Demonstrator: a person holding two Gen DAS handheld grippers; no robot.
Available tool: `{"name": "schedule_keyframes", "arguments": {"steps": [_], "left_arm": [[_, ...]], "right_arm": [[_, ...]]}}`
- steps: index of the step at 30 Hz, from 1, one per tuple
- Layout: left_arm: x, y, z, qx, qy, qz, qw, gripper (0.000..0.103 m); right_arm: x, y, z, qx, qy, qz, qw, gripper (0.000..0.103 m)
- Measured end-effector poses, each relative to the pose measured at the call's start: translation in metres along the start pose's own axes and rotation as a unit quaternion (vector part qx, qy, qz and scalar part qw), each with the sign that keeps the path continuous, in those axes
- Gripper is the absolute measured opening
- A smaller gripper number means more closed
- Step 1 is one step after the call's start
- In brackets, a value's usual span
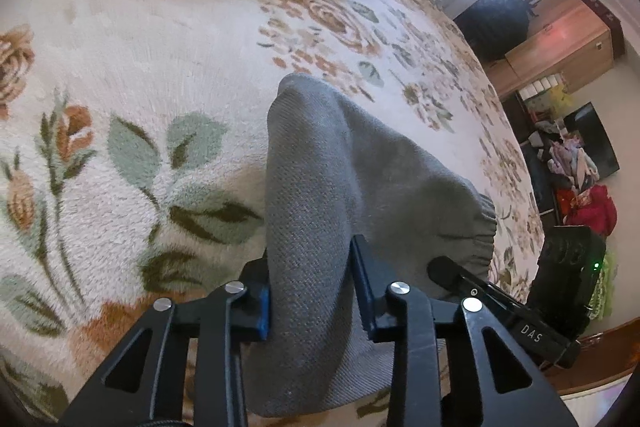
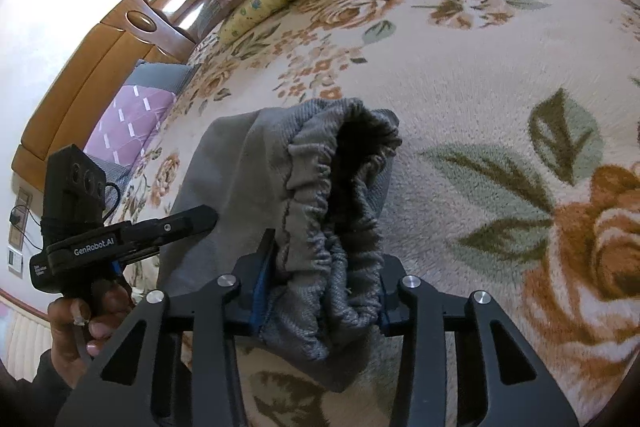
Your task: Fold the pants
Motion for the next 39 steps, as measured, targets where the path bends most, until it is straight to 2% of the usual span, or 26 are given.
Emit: {"name": "schedule_keyframes", "arguments": {"steps": [15, 24, 39], "left_arm": [[0.028, -0.037, 0.017, -0.069, -0.046, -0.05, 0.9953, 0.03], [0.041, -0.032, 0.004, -0.065, -0.075, -0.071, 0.9925, 0.03], [0.025, -0.002, -0.037, -0.019, -0.078, -0.087, 0.993, 0.03]], "right_arm": [[0.028, 0.017, -0.001, 0.013, -0.016, -0.001, 1.0, 0.041], [0.02, 0.031, -0.022, 0.038, -0.016, -0.005, 0.999, 0.041], [-0.033, 0.03, -0.062, 0.049, 0.012, -0.015, 0.999, 0.041]]}}
Point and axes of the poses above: each gripper's, at about its wrist camera, not at the fingertips, and x roughly against the way its jaws point, y to its left, z to its underside, the point moved 3 cm from there along -x, roughly the way its jaws point, and after that the axes turned 13 degrees about x, right-handed, at the moved point
